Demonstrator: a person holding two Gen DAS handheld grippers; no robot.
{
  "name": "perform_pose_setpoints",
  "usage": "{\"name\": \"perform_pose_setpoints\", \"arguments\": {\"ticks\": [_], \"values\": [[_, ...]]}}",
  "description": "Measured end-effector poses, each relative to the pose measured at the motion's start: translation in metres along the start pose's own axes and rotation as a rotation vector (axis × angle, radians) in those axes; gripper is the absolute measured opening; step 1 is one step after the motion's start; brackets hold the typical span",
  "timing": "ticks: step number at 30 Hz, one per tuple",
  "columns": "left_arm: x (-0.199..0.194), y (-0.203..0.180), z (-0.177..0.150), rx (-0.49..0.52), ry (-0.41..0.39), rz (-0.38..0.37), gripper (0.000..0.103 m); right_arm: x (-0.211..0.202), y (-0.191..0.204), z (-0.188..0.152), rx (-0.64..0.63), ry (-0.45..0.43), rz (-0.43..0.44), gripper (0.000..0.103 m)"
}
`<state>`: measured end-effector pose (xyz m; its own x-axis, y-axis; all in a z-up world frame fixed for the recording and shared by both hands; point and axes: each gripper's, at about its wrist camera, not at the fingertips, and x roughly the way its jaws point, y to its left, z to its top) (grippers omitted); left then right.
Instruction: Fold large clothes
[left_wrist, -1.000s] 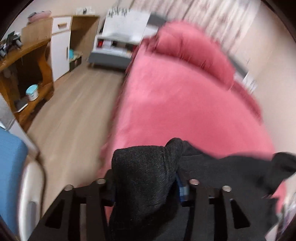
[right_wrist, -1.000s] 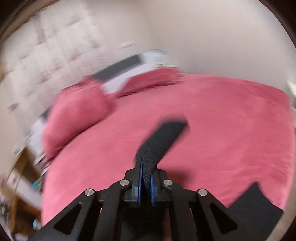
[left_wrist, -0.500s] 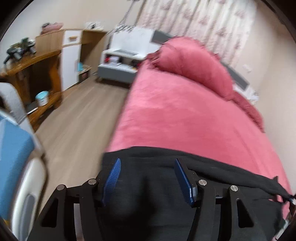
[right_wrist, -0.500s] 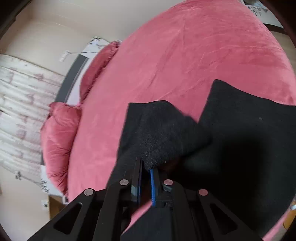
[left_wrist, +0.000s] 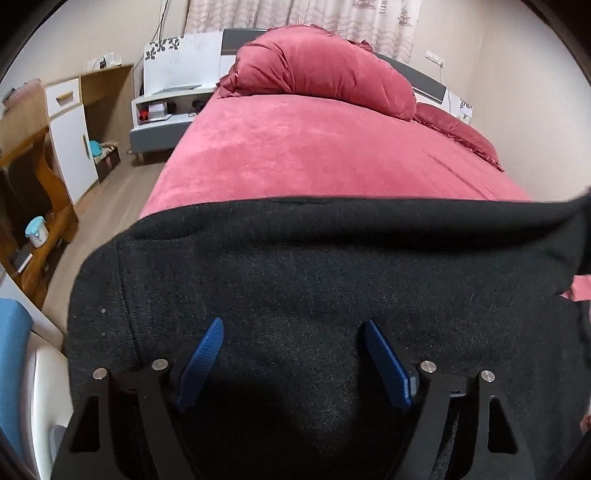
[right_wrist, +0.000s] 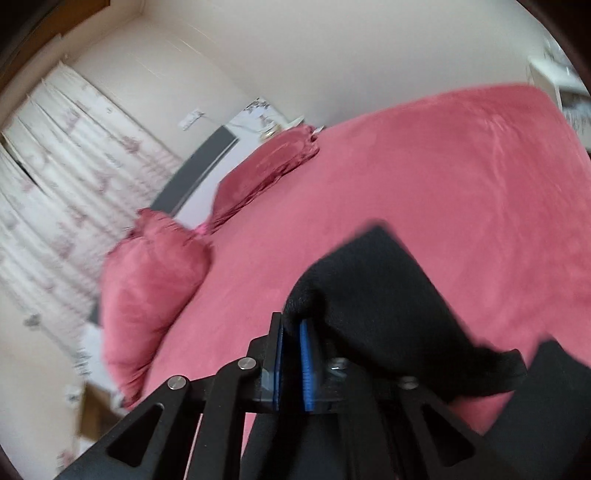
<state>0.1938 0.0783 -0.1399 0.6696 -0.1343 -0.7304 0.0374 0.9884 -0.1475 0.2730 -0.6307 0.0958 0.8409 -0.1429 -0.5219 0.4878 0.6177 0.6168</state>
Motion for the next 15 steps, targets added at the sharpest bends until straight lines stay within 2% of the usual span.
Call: {"name": "perform_pose_setpoints", "arguments": {"ticks": [2, 3, 4, 6, 9, 13, 15], "values": [[0.0, 0.0, -0.002, -0.001, 0.004, -0.016, 0.085, 0.038, 0.019, 0.002, -0.055, 0.0, -0.099, 0.046], [0.0, 0.0, -0.002, -0.001, 0.004, -0.026, 0.086, 0.048, 0.025, -0.006, -0.093, -0.009, -0.142, 0.046], [0.001, 0.001, -0.003, -0.003, 0.005, -0.033, 0.087, 0.052, 0.027, -0.011, -0.116, -0.012, -0.134, 0.046], [0.004, 0.003, -0.002, -0.009, 0.011, -0.057, 0.092, 0.059, 0.017, -0.036, -0.181, 0.044, -0.094, 0.047], [0.001, 0.001, -0.001, -0.015, 0.014, -0.081, 0.096, 0.057, -0.028, -0.071, -0.214, 0.143, -0.15, 0.047], [0.002, -0.002, 0.001, -0.009, 0.016, -0.075, 0.097, 0.044, -0.118, -0.096, -0.019, 0.246, -0.15, 0.047], [0.003, -0.002, 0.001, -0.009, 0.017, -0.074, 0.097, 0.041, -0.154, -0.095, 0.106, 0.234, -0.153, 0.048]]}}
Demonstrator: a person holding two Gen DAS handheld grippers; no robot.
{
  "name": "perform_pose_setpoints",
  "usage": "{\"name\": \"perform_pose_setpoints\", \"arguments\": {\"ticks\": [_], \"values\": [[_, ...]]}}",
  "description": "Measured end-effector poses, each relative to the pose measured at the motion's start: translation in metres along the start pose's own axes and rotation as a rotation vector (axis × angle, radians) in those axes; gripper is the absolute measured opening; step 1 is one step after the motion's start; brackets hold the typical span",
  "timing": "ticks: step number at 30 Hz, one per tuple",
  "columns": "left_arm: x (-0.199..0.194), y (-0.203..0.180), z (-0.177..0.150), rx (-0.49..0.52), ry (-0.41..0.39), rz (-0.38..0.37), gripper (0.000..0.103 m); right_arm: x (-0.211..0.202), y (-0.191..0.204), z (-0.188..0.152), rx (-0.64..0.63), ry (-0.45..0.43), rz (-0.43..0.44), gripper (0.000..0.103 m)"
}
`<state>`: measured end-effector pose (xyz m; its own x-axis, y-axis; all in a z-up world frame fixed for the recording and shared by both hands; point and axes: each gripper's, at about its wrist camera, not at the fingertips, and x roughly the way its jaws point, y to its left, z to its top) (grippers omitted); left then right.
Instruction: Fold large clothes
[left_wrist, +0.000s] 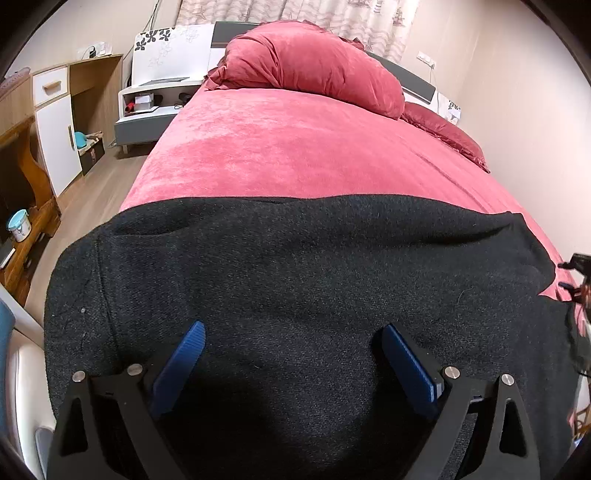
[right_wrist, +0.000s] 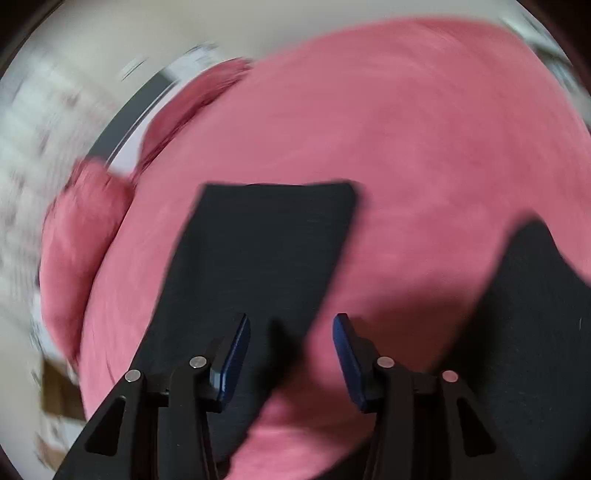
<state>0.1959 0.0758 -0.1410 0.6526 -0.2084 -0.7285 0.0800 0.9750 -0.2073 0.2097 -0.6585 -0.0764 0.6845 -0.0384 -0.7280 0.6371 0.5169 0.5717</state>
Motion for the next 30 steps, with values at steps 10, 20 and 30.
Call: {"name": "perform_pose_setpoints", "arguments": {"ticks": [10, 20, 30], "values": [[0.005, -0.005, 0.002, 0.024, 0.029, 0.032, 0.102, 0.048, -0.003, 0.036, 0.113, -0.025, 0.046, 0.009], [0.063, -0.013, 0.095, 0.2, 0.141, 0.211, 0.1, 0.013, 0.05, 0.09, -0.131, -0.164, -0.12, 0.01], [0.09, 0.026, 0.118, 0.097, 0.023, 0.354, 0.099, 0.0, 0.026, 0.017, -0.167, -0.12, -0.137, 0.037]]}}
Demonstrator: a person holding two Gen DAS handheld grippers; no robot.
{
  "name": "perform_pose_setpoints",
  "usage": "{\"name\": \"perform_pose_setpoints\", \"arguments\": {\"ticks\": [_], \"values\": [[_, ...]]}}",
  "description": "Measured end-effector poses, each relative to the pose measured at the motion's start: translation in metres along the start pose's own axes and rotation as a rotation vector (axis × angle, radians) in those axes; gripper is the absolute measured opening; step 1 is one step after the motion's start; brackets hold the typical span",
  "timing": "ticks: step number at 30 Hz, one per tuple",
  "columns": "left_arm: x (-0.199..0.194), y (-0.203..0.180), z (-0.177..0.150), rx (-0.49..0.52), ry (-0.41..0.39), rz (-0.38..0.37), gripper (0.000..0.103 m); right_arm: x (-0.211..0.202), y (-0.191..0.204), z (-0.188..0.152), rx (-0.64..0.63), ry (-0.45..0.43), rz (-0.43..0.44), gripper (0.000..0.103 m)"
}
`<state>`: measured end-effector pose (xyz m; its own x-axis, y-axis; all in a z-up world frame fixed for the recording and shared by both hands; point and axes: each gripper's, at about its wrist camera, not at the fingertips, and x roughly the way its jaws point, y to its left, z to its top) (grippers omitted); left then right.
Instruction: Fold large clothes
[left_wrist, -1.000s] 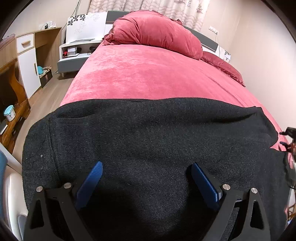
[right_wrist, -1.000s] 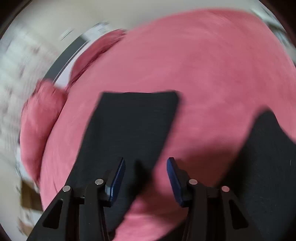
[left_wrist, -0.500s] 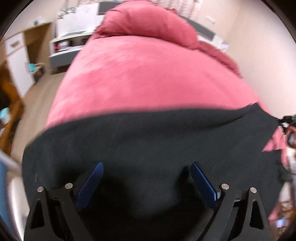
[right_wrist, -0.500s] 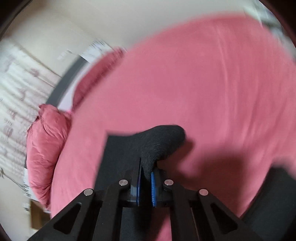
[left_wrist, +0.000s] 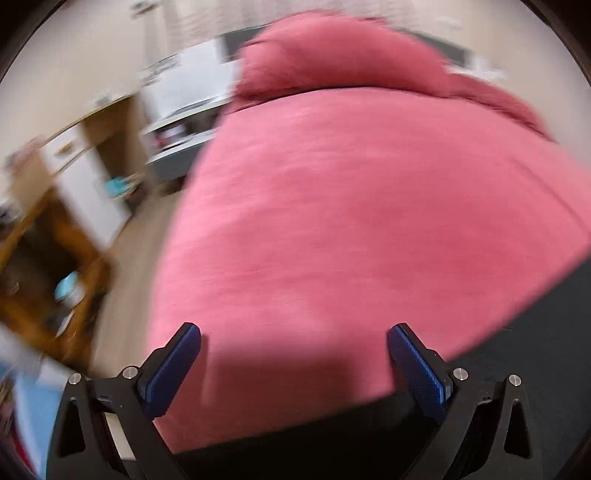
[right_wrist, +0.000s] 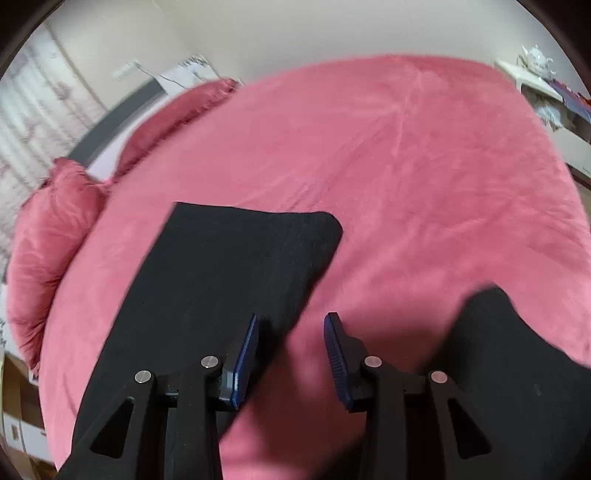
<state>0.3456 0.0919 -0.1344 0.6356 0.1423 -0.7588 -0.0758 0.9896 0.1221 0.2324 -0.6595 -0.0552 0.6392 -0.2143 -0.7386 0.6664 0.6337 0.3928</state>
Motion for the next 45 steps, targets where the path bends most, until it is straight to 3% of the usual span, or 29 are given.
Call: {"name": "perform_pose_setpoints", "arguments": {"ticks": [2, 4, 9, 14, 17, 21, 25, 31, 32, 35, 36, 38, 41, 45], "values": [[-0.009, 0.023, -0.002, -0.132, 0.018, -0.064, 0.09, -0.021, 0.005, -0.024, -0.06, 0.029, 0.046, 0.037], [-0.029, 0.047, -0.012, -0.247, 0.031, -0.172, 0.089, -0.043, 0.017, -0.056, -0.145, 0.066, 0.118, 0.037], [-0.108, 0.075, -0.062, -0.292, -0.021, -0.257, 0.091, -0.087, 0.037, -0.158, -0.26, 0.193, 0.279, 0.037], [-0.181, 0.106, -0.127, -0.268, -0.076, -0.243, 0.097, -0.119, 0.034, -0.232, -0.164, 0.294, 0.438, 0.037], [-0.217, 0.135, -0.174, -0.333, -0.112, -0.201, 0.102, -0.139, 0.018, -0.271, -0.032, 0.353, 0.507, 0.038], [-0.231, 0.163, -0.221, -0.431, -0.068, -0.227, 0.103, -0.16, 0.006, -0.325, -0.006, 0.472, 0.497, 0.038], [-0.225, 0.163, -0.25, -0.43, 0.028, -0.329, 0.103, -0.164, 0.011, -0.36, -0.041, 0.564, 0.484, 0.04], [-0.215, 0.131, -0.253, -0.307, 0.091, -0.501, 0.102, -0.158, 0.012, -0.378, 0.044, 0.516, 0.549, 0.04], [-0.213, 0.123, -0.253, -0.278, 0.106, -0.527, 0.098, -0.152, 0.018, -0.378, 0.041, 0.509, 0.546, 0.04], [-0.203, 0.104, -0.253, -0.211, 0.186, -0.507, 0.037, -0.146, 0.031, -0.383, 0.014, 0.461, 0.551, 0.03], [-0.204, 0.097, -0.251, -0.193, 0.192, -0.488, 0.032, -0.146, 0.036, -0.383, -0.006, 0.451, 0.536, 0.013], [-0.211, 0.097, -0.244, -0.197, 0.194, -0.514, 0.01, -0.149, 0.04, -0.377, -0.007, 0.444, 0.539, 0.008], [-0.231, 0.125, -0.233, -0.351, 0.193, -0.634, 0.01, -0.179, 0.031, -0.347, 0.076, 0.377, 0.637, 0.006], [-0.248, 0.141, -0.231, -0.415, 0.195, -0.677, 0.01, -0.227, 0.019, -0.32, 0.023, 0.35, 0.683, 0.006]]}}
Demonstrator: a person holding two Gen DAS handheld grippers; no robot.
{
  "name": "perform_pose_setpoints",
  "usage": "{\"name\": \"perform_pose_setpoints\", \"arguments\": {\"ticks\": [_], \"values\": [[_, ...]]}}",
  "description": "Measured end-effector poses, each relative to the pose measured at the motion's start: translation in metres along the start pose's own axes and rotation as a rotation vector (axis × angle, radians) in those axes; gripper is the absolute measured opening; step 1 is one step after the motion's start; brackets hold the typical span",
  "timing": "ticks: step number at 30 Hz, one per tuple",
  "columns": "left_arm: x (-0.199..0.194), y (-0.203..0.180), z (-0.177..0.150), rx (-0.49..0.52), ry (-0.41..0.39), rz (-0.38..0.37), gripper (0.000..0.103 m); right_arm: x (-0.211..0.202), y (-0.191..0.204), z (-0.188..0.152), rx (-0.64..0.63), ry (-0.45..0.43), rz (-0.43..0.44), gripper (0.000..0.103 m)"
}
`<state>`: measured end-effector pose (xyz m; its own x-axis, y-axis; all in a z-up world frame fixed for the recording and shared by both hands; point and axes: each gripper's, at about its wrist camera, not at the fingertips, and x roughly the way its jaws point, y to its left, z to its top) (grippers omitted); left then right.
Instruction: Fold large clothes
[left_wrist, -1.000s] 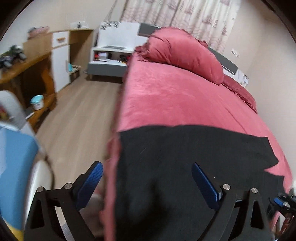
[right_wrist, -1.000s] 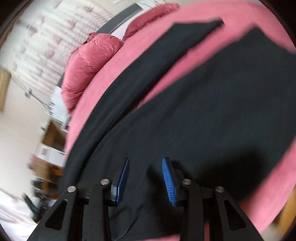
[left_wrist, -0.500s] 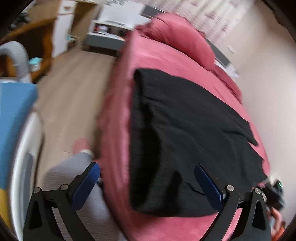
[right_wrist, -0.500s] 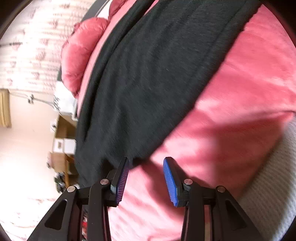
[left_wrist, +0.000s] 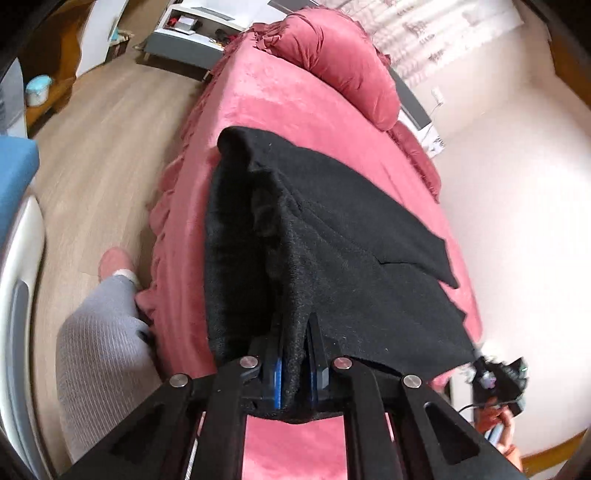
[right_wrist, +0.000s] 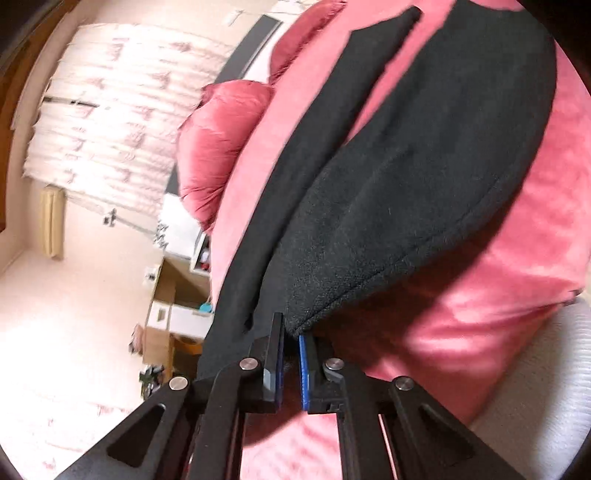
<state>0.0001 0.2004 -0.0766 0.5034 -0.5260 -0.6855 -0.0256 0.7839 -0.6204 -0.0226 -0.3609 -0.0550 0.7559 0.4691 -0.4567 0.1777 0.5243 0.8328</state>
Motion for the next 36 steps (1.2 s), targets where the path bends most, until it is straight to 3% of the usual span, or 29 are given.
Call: {"name": "perform_pose_setpoints", "arguments": {"ticks": [2, 3, 5, 6, 7, 8, 9, 11, 13, 18, 20, 26, 30, 32, 34, 36], "values": [[0.005, 0.005, -0.011, 0.016, 0.036, 0.044, 0.01, 0.003, -0.003, -0.005, -0.027, 0.037, -0.061, 0.006], [0.015, 0.007, -0.016, 0.043, 0.062, 0.097, 0.01, 0.013, -0.016, -0.012, -0.024, 0.08, -0.128, 0.006], [0.036, 0.017, -0.025, 0.082, 0.117, 0.201, 0.015, 0.032, -0.046, -0.025, 0.06, 0.161, -0.183, 0.007], [0.041, 0.021, -0.029, 0.067, 0.12, 0.204, 0.019, 0.045, -0.063, -0.035, 0.112, 0.2, -0.211, 0.004], [0.042, 0.02, -0.032, 0.041, 0.097, 0.189, 0.022, 0.047, -0.051, -0.035, 0.024, 0.173, -0.246, 0.007], [0.039, 0.021, -0.032, 0.011, 0.073, 0.169, 0.034, 0.048, -0.042, -0.035, -0.028, 0.169, -0.26, 0.013], [0.036, 0.023, -0.03, -0.013, 0.06, 0.143, 0.056, 0.05, -0.029, -0.035, -0.099, 0.17, -0.285, 0.021], [0.03, 0.025, -0.026, -0.045, 0.027, 0.132, 0.081, 0.057, -0.017, -0.031, -0.158, 0.182, -0.274, 0.031], [0.021, 0.027, -0.024, -0.064, -0.044, 0.166, 0.081, 0.057, -0.012, -0.029, -0.166, 0.169, -0.241, 0.032], [0.023, 0.027, -0.004, -0.106, -0.113, 0.148, 0.081, 0.051, -0.02, -0.022, -0.114, 0.125, -0.252, 0.034], [0.028, 0.021, 0.019, -0.084, -0.118, 0.146, 0.081, 0.055, -0.017, -0.024, -0.113, 0.119, -0.261, 0.034], [0.067, 0.004, 0.09, 0.022, -0.125, 0.233, 0.08, 0.068, 0.008, -0.026, -0.199, 0.074, -0.365, 0.034], [0.102, 0.006, 0.134, 0.033, -0.097, 0.249, 0.065, 0.072, 0.031, -0.028, -0.329, 0.043, -0.419, 0.034], [0.124, 0.008, 0.152, 0.052, -0.031, 0.283, 0.064, 0.072, 0.034, -0.03, -0.386, 0.044, -0.439, 0.034], [0.137, 0.007, 0.16, 0.069, 0.006, 0.336, 0.062, 0.076, 0.045, -0.031, -0.462, 0.029, -0.52, 0.033], [0.141, 0.006, 0.163, 0.106, 0.007, 0.354, 0.041, 0.07, 0.052, -0.031, -0.518, -0.024, -0.605, 0.032]]}}
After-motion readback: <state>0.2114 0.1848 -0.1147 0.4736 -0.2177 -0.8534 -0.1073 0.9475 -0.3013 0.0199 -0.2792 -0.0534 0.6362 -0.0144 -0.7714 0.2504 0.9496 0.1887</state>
